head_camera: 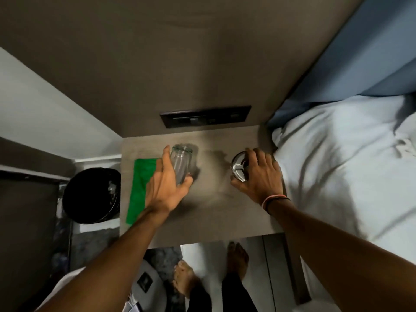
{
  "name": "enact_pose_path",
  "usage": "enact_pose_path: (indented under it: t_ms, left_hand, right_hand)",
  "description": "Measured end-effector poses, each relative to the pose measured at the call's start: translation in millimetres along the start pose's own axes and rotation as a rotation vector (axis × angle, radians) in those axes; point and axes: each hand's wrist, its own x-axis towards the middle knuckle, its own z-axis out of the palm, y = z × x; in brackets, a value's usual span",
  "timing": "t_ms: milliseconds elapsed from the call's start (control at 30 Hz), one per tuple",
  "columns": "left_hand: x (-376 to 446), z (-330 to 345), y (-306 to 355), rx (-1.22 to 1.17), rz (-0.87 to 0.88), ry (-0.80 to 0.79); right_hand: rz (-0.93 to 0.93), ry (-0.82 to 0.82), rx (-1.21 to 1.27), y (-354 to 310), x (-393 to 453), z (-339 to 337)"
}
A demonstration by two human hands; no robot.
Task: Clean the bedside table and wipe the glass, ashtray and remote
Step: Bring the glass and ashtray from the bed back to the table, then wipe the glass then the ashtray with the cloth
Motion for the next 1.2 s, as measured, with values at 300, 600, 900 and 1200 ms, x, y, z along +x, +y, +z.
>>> enact_pose_path:
  t_ms: [300,600,900,1200]
  left_hand:
    - [4.2,46.3,-0.3,-0.142,0.020,0.105]
    - [-10.6,77.2,13.0,-0.189,0.001,0.050]
    - [-5.6,70.1,0.6,-0.066,-0.034,-0.091]
    - [22.4,7.8,-12.5,-0.030,-0.001,-0.364]
  right_hand:
    - [0.195,-0.085,0.018,32.9,4.3,48.1]
    - [0.004,-0.195,-0.071,57.5,-14.3,75.8]
    - [-0.045,-0.175,-0.081,60.0,-19.3,101.2]
    - [-0.515,-0.163,0.255,-14.0,19.5,65.9]
